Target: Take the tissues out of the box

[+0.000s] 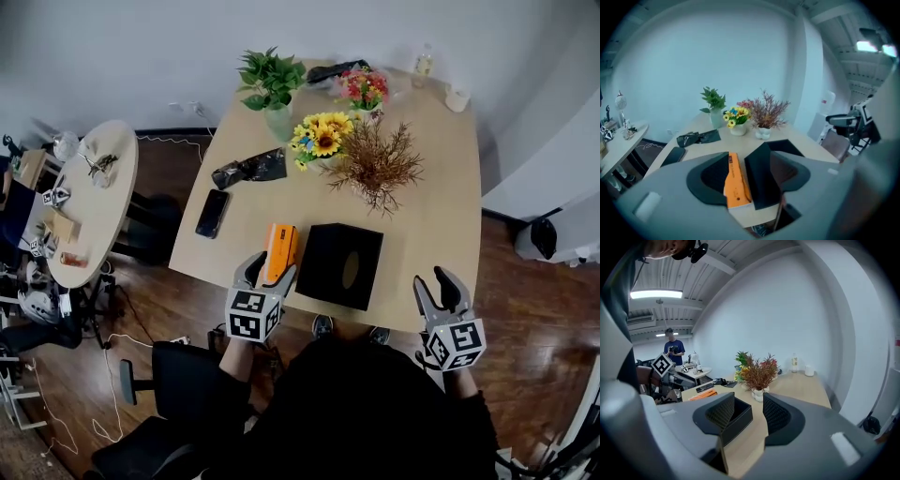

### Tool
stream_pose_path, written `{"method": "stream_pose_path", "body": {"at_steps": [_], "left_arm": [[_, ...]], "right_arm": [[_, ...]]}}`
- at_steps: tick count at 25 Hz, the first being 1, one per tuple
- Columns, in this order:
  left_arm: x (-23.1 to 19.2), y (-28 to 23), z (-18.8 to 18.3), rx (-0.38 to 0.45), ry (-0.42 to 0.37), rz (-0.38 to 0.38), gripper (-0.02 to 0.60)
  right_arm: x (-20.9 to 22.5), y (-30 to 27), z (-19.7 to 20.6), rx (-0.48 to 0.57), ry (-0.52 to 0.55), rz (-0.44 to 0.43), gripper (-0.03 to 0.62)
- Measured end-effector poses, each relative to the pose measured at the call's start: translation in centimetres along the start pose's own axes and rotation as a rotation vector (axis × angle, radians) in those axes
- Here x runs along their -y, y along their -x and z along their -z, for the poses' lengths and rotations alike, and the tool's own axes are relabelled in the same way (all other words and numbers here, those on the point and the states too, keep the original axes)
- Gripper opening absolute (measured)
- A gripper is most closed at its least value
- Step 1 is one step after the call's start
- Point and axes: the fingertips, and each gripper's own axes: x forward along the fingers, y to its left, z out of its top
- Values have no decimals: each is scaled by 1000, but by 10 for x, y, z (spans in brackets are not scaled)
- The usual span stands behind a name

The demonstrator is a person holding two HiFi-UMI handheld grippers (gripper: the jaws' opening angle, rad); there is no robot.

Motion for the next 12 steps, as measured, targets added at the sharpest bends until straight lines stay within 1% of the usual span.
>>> {"method": "stream_pose_path", "body": {"at_steps": [1, 5, 7, 8, 10, 12], "left_arm": [[10, 6, -11, 34, -8, 12, 250], [53, 24, -52, 152, -62, 57, 210], [79, 32, -73, 217, -97, 92, 167], [91, 35, -83, 249, -116, 109, 155], [113, 41, -101, 308, -151, 136, 150], [128, 42, -111, 343, -171, 144, 149]], "right_arm": [[2, -1, -2, 8, -1, -5, 192], [7, 0, -17, 49, -5, -18, 189], [9, 3, -28, 78, -5, -24, 187], [9, 6, -36, 94, -6, -26, 186], [9, 14, -51, 133, -6, -23, 181], [11, 24, -65, 177, -4, -4, 174]]}}
